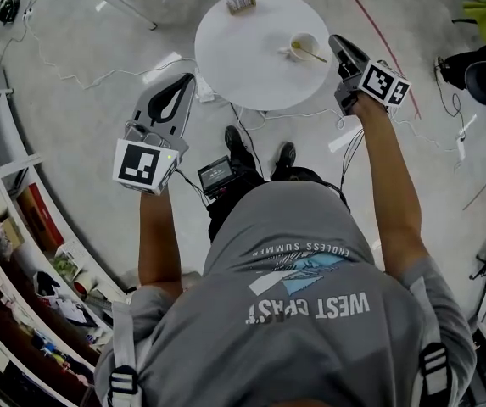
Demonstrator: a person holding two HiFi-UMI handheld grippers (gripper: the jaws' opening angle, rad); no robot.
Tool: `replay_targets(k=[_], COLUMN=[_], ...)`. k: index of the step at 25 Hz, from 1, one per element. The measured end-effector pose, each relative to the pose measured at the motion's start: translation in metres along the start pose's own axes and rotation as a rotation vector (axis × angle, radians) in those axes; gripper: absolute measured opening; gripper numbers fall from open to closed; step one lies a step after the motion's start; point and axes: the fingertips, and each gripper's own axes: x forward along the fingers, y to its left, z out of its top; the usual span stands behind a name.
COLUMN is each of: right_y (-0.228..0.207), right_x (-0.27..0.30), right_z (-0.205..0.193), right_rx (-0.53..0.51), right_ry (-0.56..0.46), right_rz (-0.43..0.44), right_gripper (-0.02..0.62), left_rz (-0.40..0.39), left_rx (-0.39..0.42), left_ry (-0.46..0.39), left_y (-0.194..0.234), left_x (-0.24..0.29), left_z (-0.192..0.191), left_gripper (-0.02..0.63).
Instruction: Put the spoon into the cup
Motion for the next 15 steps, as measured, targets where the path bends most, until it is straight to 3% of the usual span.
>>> replay_targets(k=[8,15], right_y=[0.102,0.173], right_x=[-0.038,-0.081], right_z=[0.071,0.087], right_rx=[-0.292,-0.566], right_ry=[-0.111,-0.086], right_rz=[0.123,0.145], right_gripper=[0.009,0.002], left_rz=[0.002,-0.02], left_rx=[0.026,0.072], left_ry=[-0.074,-0.124], left_y=[0.001,-0.006], left_x=[-0.009,-0.008], left_z=[0.036,0.062], left_gripper=[0.005,0.005])
